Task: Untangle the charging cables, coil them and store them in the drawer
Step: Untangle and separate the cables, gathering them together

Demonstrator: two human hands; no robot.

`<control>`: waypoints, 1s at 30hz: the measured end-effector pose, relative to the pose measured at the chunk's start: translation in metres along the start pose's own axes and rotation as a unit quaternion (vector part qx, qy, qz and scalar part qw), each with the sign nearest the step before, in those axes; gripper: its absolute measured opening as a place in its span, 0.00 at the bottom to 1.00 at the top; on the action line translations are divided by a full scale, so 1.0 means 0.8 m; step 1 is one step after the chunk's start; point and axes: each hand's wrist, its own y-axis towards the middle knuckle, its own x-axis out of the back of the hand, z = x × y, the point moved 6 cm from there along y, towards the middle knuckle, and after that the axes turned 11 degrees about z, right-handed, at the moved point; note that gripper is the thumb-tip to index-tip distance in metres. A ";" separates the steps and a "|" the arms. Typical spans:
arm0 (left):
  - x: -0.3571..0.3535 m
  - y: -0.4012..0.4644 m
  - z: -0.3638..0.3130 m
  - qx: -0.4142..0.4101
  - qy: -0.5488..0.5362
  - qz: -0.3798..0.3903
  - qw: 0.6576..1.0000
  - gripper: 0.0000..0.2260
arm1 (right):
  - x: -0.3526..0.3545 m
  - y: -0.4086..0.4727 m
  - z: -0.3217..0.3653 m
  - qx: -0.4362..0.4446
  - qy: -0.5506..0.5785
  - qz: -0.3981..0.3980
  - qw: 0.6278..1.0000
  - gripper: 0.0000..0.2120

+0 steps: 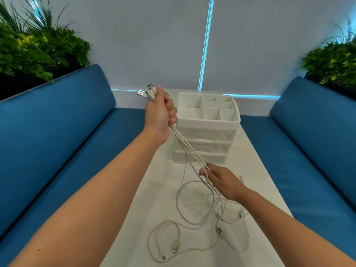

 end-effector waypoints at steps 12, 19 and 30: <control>0.000 -0.005 0.013 0.014 0.025 0.001 1.000 0.18 | 0.028 -0.011 -0.059 -0.169 0.218 -0.100 0.956 0.27; -0.010 -0.004 0.015 0.011 0.028 0.014 0.999 0.17 | 0.010 -0.003 -0.048 -0.175 -0.088 -0.082 0.977 0.31; -0.019 -0.001 0.000 -0.004 0.014 0.025 1.000 0.17 | -0.042 -0.006 -0.068 -0.085 0.038 -0.028 0.995 0.35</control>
